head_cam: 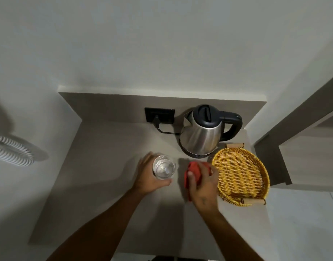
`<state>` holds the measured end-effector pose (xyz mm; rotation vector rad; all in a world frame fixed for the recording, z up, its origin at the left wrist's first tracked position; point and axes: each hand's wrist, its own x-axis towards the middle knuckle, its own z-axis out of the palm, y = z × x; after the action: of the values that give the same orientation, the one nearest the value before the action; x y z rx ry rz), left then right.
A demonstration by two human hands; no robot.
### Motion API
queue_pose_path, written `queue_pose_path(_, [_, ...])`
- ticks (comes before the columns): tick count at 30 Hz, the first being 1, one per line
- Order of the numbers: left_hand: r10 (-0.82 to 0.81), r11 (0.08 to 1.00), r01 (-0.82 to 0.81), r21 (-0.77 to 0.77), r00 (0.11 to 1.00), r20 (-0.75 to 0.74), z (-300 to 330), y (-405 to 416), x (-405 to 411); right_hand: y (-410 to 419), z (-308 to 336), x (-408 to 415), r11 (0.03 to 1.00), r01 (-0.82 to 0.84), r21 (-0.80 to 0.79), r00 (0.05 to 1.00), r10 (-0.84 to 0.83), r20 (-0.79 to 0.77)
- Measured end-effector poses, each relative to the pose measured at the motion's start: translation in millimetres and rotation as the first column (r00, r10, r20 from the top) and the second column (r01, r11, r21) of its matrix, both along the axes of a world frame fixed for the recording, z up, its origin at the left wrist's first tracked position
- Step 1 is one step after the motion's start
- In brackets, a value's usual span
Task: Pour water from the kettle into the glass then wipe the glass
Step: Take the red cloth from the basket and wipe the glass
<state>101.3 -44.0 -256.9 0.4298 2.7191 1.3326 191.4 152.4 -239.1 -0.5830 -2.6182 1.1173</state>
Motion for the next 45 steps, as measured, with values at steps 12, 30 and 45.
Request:
queue_pose_path(12, [0.295,0.953,-0.288,-0.096,0.954,0.062,34,-70,-6,-76,-41,-60,0.915,-0.230,0.331,0.956,0.147,0.255])
queue_pose_path(30, [0.333,0.935,-0.308,-0.174,0.933,0.137,58,-88,-1,-114,-58,-36,0.739,-0.559,0.377,0.829,0.480,0.288])
queue_pose_path(45, [0.276,0.961,-0.270,-0.066,0.952,0.128,54,-65,5,-66,-38,-77,0.820,-0.457,0.345,0.883,0.372,0.284])
